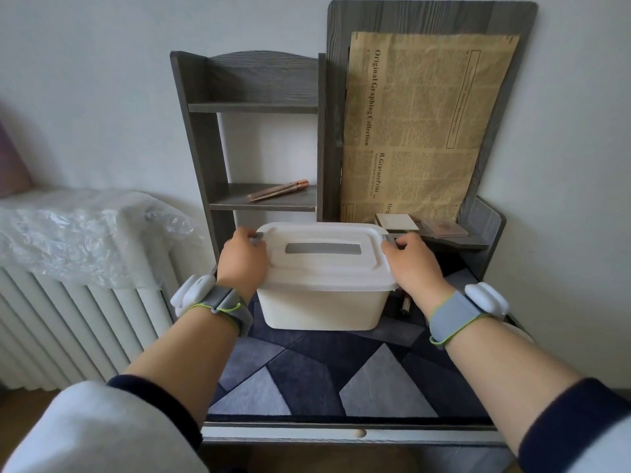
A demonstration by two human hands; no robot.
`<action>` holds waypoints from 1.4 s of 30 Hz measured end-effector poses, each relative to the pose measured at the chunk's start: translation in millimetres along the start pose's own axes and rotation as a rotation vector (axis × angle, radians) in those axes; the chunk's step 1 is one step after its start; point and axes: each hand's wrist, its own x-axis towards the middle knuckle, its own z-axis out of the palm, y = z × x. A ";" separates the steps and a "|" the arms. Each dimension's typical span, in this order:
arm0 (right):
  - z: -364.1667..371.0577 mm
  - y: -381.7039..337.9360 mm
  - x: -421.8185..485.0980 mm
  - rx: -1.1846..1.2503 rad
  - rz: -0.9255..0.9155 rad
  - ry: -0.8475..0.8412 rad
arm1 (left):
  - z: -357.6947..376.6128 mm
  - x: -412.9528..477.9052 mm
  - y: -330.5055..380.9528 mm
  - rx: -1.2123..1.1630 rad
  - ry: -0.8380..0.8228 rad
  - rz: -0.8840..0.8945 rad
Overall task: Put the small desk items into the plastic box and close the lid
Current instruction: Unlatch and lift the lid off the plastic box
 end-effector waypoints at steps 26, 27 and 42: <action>10.6 5.7 -9.4 0.074 0.039 0.183 | 16.5 -5.5 4.4 0.133 0.329 -0.208; 10.8 5.9 -9.3 0.072 0.048 0.170 | 16.3 -4.5 3.6 0.151 0.309 -0.209; -4.8 -3.2 -7.8 -0.058 -0.032 0.090 | 2.5 1.4 -2.4 0.055 0.103 -0.082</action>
